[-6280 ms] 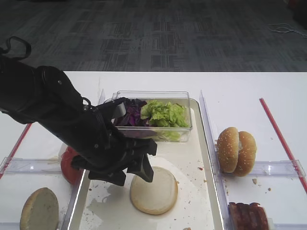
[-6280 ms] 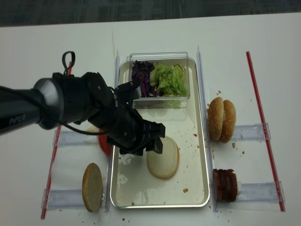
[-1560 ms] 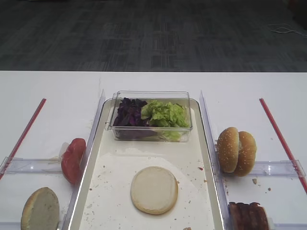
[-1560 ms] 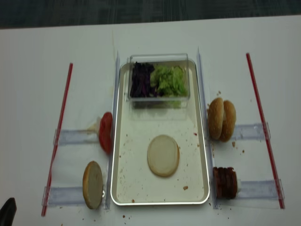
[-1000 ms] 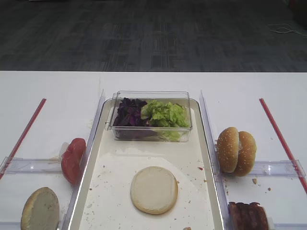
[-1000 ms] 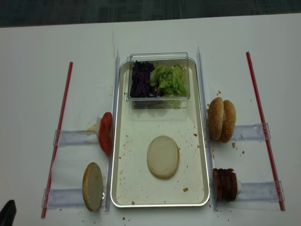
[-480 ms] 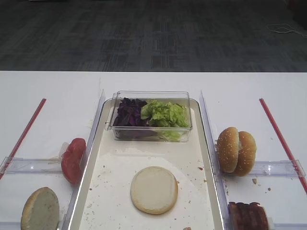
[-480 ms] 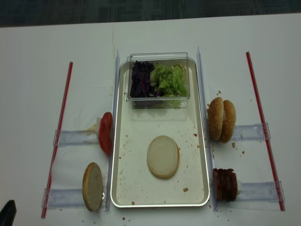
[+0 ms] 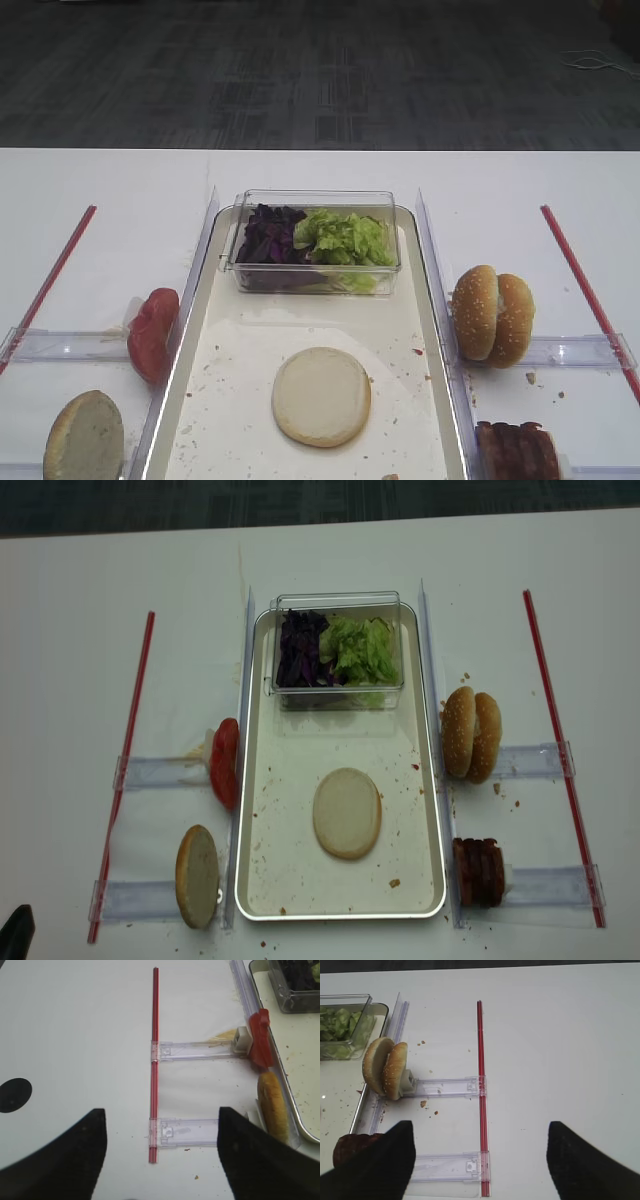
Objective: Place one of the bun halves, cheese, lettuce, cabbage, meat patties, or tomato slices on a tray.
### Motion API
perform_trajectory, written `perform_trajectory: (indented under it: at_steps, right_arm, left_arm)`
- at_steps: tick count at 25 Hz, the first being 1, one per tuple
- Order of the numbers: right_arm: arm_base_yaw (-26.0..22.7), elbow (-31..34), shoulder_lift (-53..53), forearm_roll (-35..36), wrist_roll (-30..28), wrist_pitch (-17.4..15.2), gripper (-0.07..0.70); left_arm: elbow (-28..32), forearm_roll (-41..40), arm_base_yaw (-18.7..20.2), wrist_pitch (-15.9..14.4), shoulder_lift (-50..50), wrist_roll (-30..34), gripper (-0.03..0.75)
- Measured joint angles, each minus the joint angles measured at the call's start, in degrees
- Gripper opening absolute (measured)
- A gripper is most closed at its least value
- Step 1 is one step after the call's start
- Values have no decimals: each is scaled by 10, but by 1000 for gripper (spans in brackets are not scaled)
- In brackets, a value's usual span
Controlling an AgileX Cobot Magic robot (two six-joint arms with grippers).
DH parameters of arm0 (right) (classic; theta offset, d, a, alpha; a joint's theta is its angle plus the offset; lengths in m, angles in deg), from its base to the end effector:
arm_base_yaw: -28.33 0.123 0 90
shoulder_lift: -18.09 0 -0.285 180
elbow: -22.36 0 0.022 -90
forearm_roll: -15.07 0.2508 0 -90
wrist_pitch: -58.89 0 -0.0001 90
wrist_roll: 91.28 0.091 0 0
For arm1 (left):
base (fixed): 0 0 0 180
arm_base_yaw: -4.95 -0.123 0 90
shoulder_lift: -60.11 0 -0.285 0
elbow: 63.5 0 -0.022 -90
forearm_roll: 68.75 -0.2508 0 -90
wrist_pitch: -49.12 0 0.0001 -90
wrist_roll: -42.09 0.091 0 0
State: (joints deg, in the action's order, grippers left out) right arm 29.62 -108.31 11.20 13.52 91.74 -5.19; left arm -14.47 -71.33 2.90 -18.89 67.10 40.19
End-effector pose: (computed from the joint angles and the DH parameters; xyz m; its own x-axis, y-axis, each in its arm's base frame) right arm -0.0082 -0.0024 0.2689 -0.5039 0.0295 -0.8632 0.0191 0.9996 0.0230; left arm -0.0120 0.0034 0.2652 -0.5578 -0.0363 -0.8292 -0.0794 0.9968 0.0098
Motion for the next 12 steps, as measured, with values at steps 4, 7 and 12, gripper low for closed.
perform_trajectory:
  at_steps: [4, 7, 12]
  right_arm:
    - [0, 0, 0, 0, 0, 0, 580]
    - [0, 0, 0, 0, 0, 0, 580]
    - [0, 0, 0, 0, 0, 0, 580]
  left_arm:
    - [0, 0, 0, 0, 0, 0, 470]
    - [0, 0, 0, 0, 0, 0, 470]
    - [0, 0, 0, 0, 0, 0, 470]
